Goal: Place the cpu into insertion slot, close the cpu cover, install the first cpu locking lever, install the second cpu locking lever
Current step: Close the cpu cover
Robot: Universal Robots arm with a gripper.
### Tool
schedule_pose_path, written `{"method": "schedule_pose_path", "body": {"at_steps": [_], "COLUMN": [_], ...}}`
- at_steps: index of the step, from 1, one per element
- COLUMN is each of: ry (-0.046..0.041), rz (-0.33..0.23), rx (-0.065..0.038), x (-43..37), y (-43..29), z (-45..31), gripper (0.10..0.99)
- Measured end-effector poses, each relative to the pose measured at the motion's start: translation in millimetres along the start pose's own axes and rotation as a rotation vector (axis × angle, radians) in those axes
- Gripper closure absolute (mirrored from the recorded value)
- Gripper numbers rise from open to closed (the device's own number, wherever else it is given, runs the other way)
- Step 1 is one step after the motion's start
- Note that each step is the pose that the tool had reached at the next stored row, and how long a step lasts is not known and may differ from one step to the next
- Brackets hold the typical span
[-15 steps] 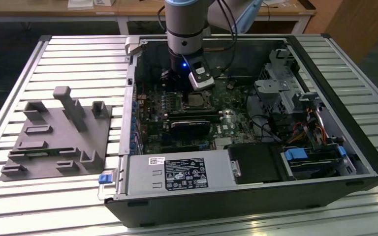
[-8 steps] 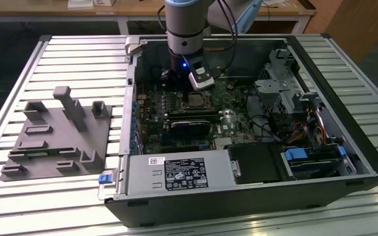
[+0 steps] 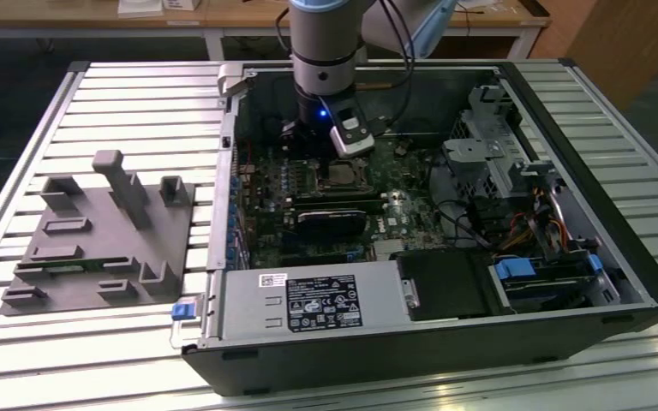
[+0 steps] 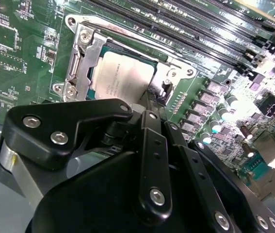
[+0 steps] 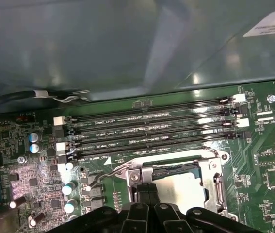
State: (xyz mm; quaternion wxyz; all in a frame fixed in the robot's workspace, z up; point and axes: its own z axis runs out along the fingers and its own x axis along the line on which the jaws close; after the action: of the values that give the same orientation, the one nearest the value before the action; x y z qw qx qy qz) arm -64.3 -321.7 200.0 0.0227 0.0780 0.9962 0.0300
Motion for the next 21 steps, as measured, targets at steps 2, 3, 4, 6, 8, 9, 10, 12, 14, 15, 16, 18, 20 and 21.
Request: {"method": "schedule_pose_path", "body": {"at_steps": [2, 3, 4, 6, 8, 9, 10, 12, 14, 15, 16, 18, 20, 21], "ry": [-0.0001, -0.0003, -0.0006, -0.0002, -0.0001, -0.0001, -0.0001, 0.0002, 0.0003, 0.0002, 0.0004, 0.0006, 0.0009, 0.001], "rz": [0.0, 0.0, 0.0, 0.0, 0.0, 0.0, 0.0, 0.0, 0.0, 0.0, 0.0, 0.0, 0.0, 0.0], "rx": [0.0, -0.001, -0.001, -0.001, 0.0, 0.0, 0.0, -0.001, -0.003, -0.003, -0.004, -0.005, -0.006, -0.007], "x": [-0.1, -0.2, -0.3, -0.3, -0.4, -0.4, -0.2, 1.1, 2.9, 3.1, 3.1, 3.2, 3.3, 3.2], "y": [0.1, 0.2, 0.4, 0.4, 0.5, 0.5, 0.5, 0.2, -0.2, -0.3, -0.7, -1.4, -2.2, -2.7], "z": [-0.2, -0.6, -1.2, -3.9, -5.7, -5.7, -5.7, -5.9, -5.8, -5.4, -5.0, -4.1, -3.2, -2.7], "gripper": [0.98, 0.98, 0.98, 0.98, 0.98, 0.98, 0.98, 0.98, 0.98, 0.98, 0.98, 0.98, 0.98, 0.98]}}
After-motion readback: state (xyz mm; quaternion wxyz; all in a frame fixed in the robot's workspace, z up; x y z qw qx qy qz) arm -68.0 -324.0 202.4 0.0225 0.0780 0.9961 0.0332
